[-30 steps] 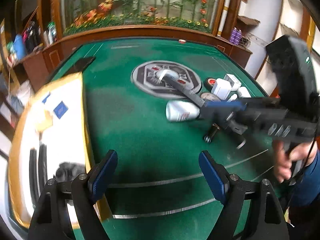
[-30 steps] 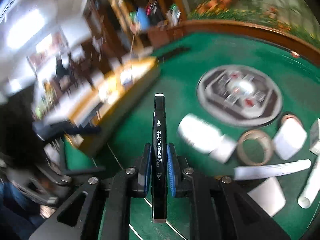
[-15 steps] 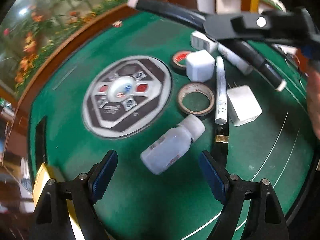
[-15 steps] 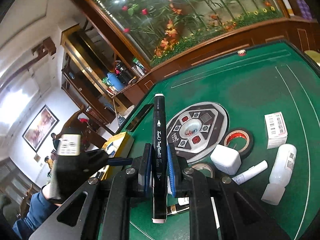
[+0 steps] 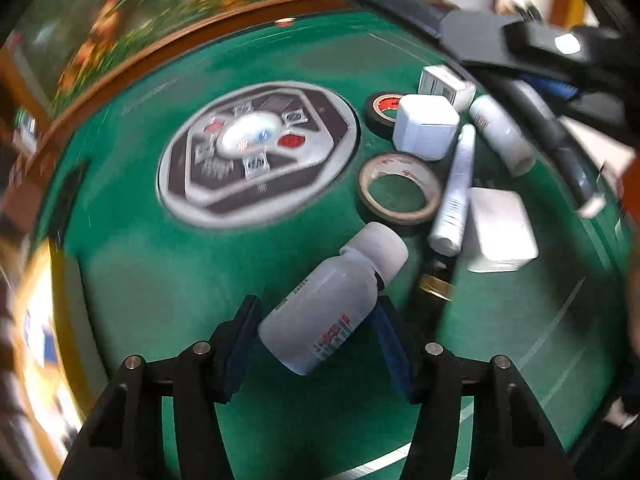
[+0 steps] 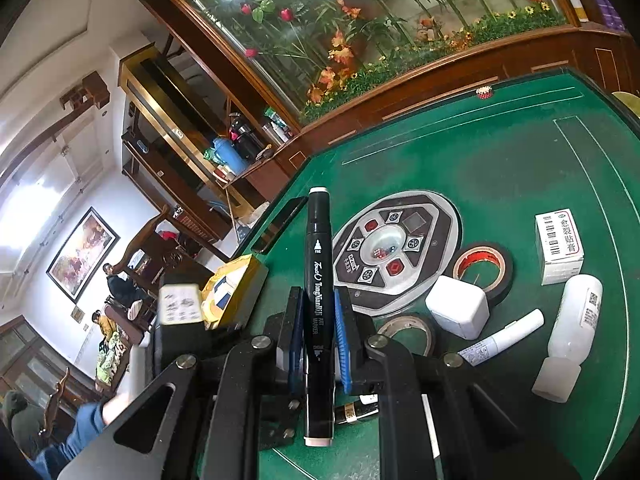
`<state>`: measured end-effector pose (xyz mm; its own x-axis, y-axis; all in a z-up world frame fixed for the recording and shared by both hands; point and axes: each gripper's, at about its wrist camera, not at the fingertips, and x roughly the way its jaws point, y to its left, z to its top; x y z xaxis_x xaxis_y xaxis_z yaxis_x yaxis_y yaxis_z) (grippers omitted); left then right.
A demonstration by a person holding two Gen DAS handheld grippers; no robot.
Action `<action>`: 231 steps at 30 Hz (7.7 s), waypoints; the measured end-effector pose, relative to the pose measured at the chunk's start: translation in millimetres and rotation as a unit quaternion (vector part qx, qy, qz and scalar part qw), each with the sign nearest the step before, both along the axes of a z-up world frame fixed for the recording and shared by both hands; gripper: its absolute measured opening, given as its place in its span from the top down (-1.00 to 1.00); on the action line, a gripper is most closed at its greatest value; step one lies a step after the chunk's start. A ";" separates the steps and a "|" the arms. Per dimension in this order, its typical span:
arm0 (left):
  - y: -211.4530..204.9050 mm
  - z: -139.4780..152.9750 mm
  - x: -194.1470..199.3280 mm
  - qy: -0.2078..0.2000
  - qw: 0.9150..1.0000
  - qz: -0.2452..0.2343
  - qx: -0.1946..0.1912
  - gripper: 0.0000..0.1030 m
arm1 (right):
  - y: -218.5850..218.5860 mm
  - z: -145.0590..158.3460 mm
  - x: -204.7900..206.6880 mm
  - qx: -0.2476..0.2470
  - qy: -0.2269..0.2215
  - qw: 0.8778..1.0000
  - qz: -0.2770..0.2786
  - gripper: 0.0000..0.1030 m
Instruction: Organize rigid objects
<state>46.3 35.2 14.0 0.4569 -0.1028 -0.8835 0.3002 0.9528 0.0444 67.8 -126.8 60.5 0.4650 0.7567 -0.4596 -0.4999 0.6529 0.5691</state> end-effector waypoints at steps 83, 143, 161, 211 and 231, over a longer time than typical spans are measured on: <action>152.9 64.3 -121.3 -0.144 0.953 0.200 -0.176 0.30 | 97.3 -16.2 -36.8 0.006 0.060 0.989 0.133 0.72; 231.3 3.2 -141.6 -0.103 0.932 0.323 -0.131 0.29 | 305.0 -36.1 -62.7 -0.208 -0.013 0.962 0.176 0.70; 223.0 30.3 -155.3 -0.146 0.926 0.322 -0.134 -0.16 | 280.2 -3.0 -89.7 -0.179 -0.080 0.965 0.176 0.17; 53.3 10.4 -121.4 -0.132 0.969 0.079 -0.196 -0.78 | -2.4 -50.8 -7.1 -0.171 0.061 0.977 -0.111 -0.08; 42.8 11.9 -112.0 -0.116 0.975 0.085 -0.170 -0.78 | -27.9 -16.3 -32.8 -0.027 0.010 0.995 -0.094 -0.13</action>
<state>-65.6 77.9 26.0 0.6763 -0.2778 -0.6823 0.1569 0.9592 -0.2351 35.0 -154.6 44.2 0.5867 0.6305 -0.5082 -0.3546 0.7642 0.5388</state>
